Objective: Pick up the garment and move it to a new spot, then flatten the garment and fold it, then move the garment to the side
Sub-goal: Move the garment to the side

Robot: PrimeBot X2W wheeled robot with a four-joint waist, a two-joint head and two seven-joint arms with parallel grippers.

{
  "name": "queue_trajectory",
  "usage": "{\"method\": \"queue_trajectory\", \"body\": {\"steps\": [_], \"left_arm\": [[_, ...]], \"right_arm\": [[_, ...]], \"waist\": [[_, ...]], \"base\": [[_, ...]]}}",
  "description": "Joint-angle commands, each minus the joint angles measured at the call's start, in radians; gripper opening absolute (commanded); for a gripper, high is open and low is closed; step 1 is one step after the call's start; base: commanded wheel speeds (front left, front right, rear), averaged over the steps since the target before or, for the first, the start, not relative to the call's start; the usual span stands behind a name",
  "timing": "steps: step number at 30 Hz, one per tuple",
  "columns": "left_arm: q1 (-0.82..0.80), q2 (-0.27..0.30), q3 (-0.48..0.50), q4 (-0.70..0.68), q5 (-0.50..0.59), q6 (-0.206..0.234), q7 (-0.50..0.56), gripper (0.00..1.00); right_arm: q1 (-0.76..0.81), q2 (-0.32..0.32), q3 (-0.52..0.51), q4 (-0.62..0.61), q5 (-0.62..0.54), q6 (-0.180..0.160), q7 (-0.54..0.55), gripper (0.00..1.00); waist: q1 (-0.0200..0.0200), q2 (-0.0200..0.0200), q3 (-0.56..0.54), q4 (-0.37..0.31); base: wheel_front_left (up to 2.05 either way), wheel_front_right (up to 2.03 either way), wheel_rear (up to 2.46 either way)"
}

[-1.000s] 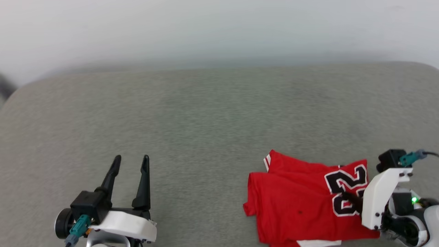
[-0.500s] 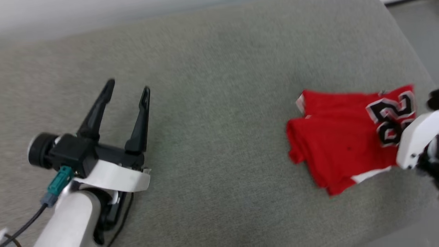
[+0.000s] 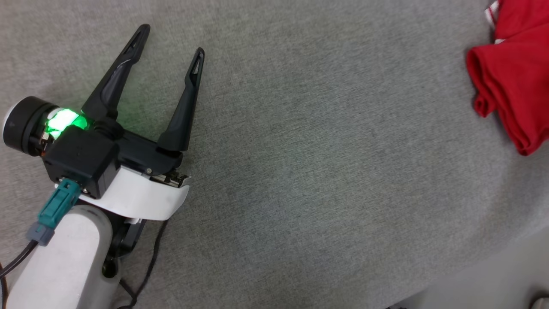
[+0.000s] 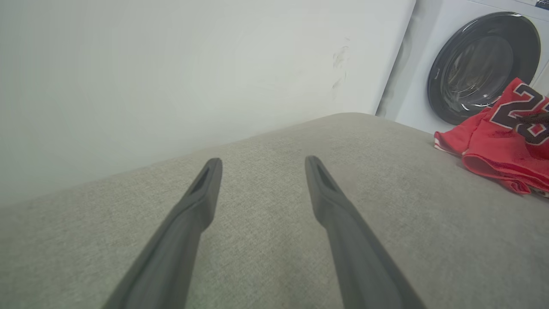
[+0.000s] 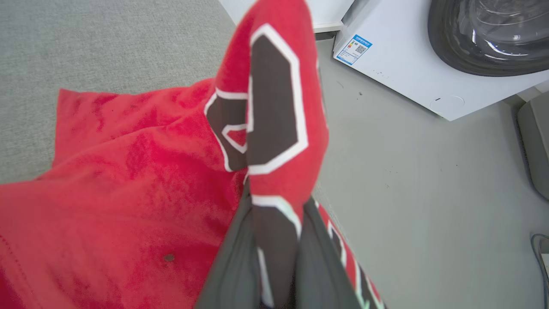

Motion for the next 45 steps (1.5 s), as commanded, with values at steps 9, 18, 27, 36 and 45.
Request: {"method": "queue_trajectory", "body": {"steps": [9, 18, 27, 36, 45], "left_arm": [[0.003, -0.006, -0.005, 0.006, -0.007, 0.005, -0.021, 1.00], [0.103, -0.061, 0.002, 0.110, -0.055, 0.043, -0.115, 1.00], [0.271, -0.109, 0.059, 0.217, -0.131, 0.114, -0.177, 1.00], [0.368, -0.142, 0.068, 0.305, -0.175, 0.125, -0.197, 1.00], [0.442, -0.154, 0.091, 0.386, -0.204, 0.129, -0.213, 1.00]], "right_arm": [[-0.027, 0.042, -0.076, 0.079, -0.122, -0.001, -0.175, 1.00], [0.065, -0.002, -0.057, 0.076, -0.148, -0.001, -0.289, 1.00], [0.266, 0.029, 0.114, 0.010, -0.066, -0.001, -0.337, 1.00], [0.457, 0.133, 0.229, -0.119, -0.038, -0.001, -0.373, 1.00], [0.621, 0.233, 0.268, -0.292, -0.065, -0.001, -0.431, 1.00]], "waist": [[-0.0002, -0.0001, -0.002, 0.023], [-0.0002, -0.0001, -0.200, 0.061], [-0.0002, -0.0001, -0.402, 0.123], [-0.0002, -0.0001, -0.541, 0.253], [-0.0002, -0.0001, -0.652, 0.372]], "base": [[0.00, 0.00, 0.00], [0.00, 0.00, 0.00], [0.00, 0.00, 0.00], [0.00, 0.00, 0.00], [0.00, 0.00, 0.00]]}}
